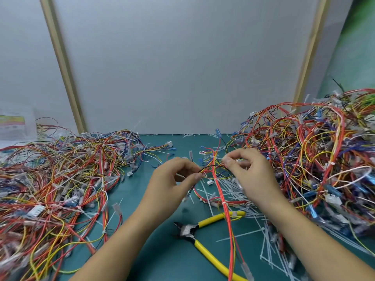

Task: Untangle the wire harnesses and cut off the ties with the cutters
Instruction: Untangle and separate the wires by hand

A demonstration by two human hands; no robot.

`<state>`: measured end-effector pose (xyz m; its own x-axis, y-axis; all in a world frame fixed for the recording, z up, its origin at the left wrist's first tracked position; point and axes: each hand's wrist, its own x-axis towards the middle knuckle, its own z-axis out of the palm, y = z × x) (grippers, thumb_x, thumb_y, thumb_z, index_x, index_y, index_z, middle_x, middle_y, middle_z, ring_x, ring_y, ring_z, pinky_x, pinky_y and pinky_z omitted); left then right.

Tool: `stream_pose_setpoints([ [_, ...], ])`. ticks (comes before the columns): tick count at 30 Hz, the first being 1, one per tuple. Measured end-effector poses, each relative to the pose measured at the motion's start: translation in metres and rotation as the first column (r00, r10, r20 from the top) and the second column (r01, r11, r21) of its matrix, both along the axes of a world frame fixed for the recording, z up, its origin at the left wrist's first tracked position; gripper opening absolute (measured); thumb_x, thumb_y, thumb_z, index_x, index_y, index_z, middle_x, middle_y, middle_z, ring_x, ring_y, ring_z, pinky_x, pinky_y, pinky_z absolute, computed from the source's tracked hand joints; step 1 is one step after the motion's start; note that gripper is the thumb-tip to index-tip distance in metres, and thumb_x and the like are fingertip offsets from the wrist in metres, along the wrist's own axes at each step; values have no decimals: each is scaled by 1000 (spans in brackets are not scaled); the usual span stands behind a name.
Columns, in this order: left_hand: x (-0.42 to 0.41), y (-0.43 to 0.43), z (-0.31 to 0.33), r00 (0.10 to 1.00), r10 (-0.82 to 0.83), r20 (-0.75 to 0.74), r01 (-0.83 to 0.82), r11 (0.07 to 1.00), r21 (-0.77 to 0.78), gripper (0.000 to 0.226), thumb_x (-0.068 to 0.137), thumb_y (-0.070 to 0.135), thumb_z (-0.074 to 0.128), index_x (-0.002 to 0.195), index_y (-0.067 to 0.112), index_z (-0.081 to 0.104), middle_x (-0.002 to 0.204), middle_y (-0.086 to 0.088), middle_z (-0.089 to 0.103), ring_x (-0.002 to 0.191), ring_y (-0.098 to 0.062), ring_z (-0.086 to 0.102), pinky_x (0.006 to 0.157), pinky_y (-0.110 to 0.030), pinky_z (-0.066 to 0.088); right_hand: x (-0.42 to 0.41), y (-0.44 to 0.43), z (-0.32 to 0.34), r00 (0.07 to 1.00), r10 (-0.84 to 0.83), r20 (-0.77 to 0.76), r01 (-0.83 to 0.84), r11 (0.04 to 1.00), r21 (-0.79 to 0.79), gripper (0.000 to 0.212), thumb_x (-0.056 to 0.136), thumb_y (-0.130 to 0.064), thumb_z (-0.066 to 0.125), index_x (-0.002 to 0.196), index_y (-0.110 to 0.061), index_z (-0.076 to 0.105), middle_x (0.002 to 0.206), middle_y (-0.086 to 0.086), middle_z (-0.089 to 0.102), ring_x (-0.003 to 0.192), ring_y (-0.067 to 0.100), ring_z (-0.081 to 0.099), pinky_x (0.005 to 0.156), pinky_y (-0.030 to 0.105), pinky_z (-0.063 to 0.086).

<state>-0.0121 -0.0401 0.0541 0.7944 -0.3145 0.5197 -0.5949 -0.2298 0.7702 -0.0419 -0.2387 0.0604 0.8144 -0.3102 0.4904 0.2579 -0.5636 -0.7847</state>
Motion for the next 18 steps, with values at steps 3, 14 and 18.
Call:
stream_pose_setpoints([
  [3,1,1,1,994,2,-109,-13,995,-98,7,88,11,72,85,17,72,72,6,71,64,-6,63,60,-21,50,-5,5,4,987,-61,151,68,997,-41,7,91,-28,69,98,-29,68,106,-9,48,90,10,55,71,38,58],
  [14,1,-4,-1,952,-138,-273,32,933,-358,5,93,3,63,96,-1,64,72,-8,66,61,-13,60,60,-22,51,-12,31,0,850,477,-224,-410,865,287,26,101,-16,55,83,-3,69,53,0,61,32,11,44,33,18,30],
  [18,-2,-7,-3,959,-158,-235,70,936,-344,3,92,1,63,95,1,63,74,-3,66,62,-10,60,60,-20,49,-16,36,1,736,633,-240,-417,704,575,23,96,-26,60,81,-17,74,67,7,66,34,10,46,30,16,28],
])
